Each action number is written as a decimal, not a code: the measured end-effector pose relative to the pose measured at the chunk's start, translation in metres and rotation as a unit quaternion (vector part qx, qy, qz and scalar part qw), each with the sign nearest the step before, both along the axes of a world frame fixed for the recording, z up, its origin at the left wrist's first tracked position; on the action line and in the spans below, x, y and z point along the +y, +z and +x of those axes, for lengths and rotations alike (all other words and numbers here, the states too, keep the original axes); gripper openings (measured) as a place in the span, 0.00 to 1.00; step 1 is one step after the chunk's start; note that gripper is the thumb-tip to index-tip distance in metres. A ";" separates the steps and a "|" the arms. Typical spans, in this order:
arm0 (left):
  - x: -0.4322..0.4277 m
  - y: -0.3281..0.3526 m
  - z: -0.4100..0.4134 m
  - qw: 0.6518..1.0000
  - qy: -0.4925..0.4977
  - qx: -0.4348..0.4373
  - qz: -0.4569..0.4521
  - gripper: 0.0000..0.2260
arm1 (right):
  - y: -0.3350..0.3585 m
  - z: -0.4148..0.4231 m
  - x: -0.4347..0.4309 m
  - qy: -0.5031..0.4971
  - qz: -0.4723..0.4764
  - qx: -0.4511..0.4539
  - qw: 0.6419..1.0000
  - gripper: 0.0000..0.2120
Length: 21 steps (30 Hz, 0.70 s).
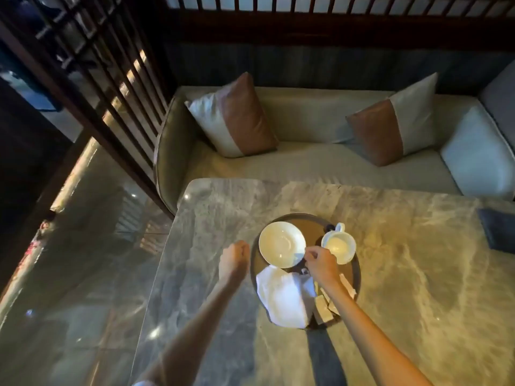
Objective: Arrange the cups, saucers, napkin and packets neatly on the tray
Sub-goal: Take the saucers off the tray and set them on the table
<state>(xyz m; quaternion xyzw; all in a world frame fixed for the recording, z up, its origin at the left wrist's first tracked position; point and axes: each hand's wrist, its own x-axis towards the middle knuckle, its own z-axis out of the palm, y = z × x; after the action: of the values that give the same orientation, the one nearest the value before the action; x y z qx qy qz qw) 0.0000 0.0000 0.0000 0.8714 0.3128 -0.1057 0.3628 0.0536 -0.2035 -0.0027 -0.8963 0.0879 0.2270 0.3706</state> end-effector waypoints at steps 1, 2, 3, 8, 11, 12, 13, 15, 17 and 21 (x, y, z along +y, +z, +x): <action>0.002 -0.007 0.011 1.000 0.002 0.013 -0.011 0.10 | -0.008 0.008 0.005 -0.017 -0.007 0.012 1.000 0.14; 0.003 -0.013 0.020 0.999 0.015 0.024 -0.015 0.11 | -0.013 0.014 0.010 -0.031 -0.015 0.026 0.999 0.14; 0.003 -0.021 0.029 0.999 0.018 0.039 -0.023 0.11 | -0.019 0.019 0.015 -0.035 -0.023 0.040 0.998 0.13; -0.004 -0.051 0.054 0.997 0.007 0.059 -0.052 0.11 | -0.045 0.038 0.027 -0.046 -0.043 0.111 0.992 0.16; -0.011 -0.068 0.061 0.995 0.015 0.063 -0.069 0.12 | -0.060 0.043 0.028 -0.058 -0.041 0.135 0.988 0.20; -0.014 -0.073 0.062 0.995 0.013 0.064 -0.071 0.12 | -0.063 0.044 0.028 -0.060 -0.041 0.141 0.987 0.20; -0.016 -0.075 0.063 0.995 0.014 0.066 -0.074 0.11 | -0.066 0.044 0.028 -0.063 -0.037 0.144 0.987 0.20; -0.019 -0.078 0.065 0.994 0.024 0.063 -0.082 0.10 | -0.071 0.042 0.029 -0.080 -0.021 0.146 0.986 0.20; -0.019 -0.079 0.066 0.993 0.042 0.062 -0.094 0.09 | -0.075 0.042 0.030 -0.101 -0.011 0.144 0.984 0.19; -0.016 -0.081 0.068 0.987 0.083 0.058 -0.127 0.09 | -0.077 0.044 0.030 -0.133 -0.002 0.128 0.983 0.17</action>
<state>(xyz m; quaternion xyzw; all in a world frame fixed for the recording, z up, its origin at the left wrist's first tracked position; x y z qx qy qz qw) 0.0679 -0.0162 -0.0813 0.7821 0.3881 -0.1642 0.4591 0.0978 -0.1735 -0.0798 -0.8410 0.2535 0.2884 0.3812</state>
